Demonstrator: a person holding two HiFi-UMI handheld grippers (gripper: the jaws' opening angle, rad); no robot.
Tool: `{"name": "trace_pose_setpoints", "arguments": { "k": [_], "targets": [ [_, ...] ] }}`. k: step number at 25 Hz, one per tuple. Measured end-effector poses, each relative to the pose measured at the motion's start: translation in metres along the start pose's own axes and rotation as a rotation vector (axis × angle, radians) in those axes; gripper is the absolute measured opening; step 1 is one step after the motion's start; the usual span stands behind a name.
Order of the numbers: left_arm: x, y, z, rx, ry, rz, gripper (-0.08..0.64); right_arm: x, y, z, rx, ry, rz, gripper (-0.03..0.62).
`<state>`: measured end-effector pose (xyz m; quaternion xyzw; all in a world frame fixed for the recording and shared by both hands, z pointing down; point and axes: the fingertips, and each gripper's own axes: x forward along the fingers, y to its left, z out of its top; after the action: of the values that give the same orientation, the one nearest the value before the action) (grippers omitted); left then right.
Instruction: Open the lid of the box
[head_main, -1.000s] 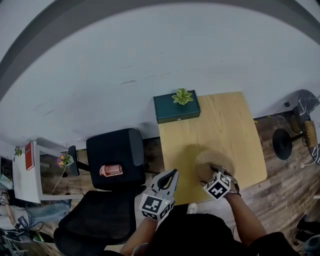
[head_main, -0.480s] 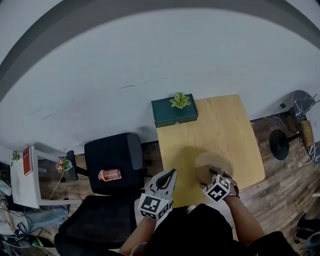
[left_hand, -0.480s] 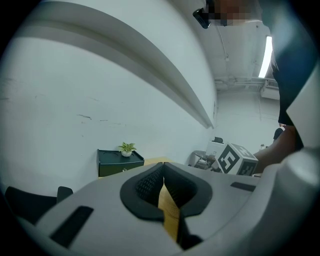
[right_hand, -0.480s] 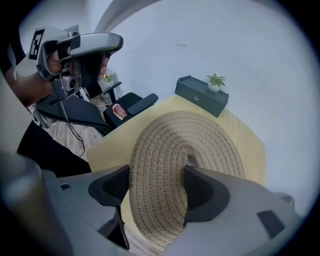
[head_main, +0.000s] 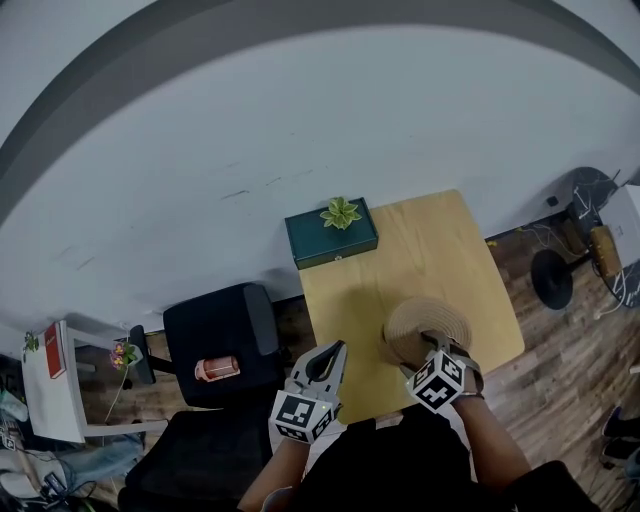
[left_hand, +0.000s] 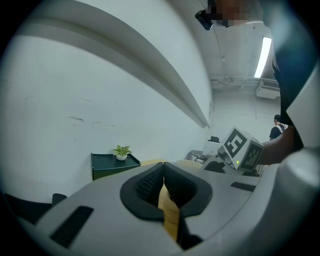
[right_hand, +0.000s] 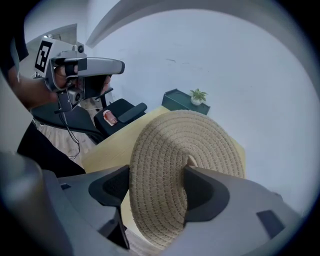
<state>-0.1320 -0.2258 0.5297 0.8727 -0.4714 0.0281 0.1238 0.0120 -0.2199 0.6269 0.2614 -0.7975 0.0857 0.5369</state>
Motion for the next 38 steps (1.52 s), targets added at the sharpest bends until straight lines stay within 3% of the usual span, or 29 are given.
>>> {"name": "trace_pose_setpoints", "arguments": {
  "k": [9, 21, 31, 38],
  "targets": [
    [0.045, -0.016, 0.014, 0.032, -0.002, -0.016, 0.02, -0.021, -0.056, -0.023, 0.038, 0.003, -0.061, 0.353],
    [0.093, -0.057, 0.015, 0.034, 0.017, -0.027, 0.02, -0.036, -0.142, -0.095, 0.142, 0.061, -0.128, 0.353],
    [0.11, -0.071, 0.014, 0.049, 0.053, 0.02, 0.02, -0.011, -0.187, -0.15, 0.184, 0.095, -0.104, 0.353],
    [0.118, -0.08, 0.009, 0.054, 0.076, 0.056, 0.02, 0.024, -0.192, -0.178, 0.209, 0.112, -0.055, 0.353]
  ]
}}
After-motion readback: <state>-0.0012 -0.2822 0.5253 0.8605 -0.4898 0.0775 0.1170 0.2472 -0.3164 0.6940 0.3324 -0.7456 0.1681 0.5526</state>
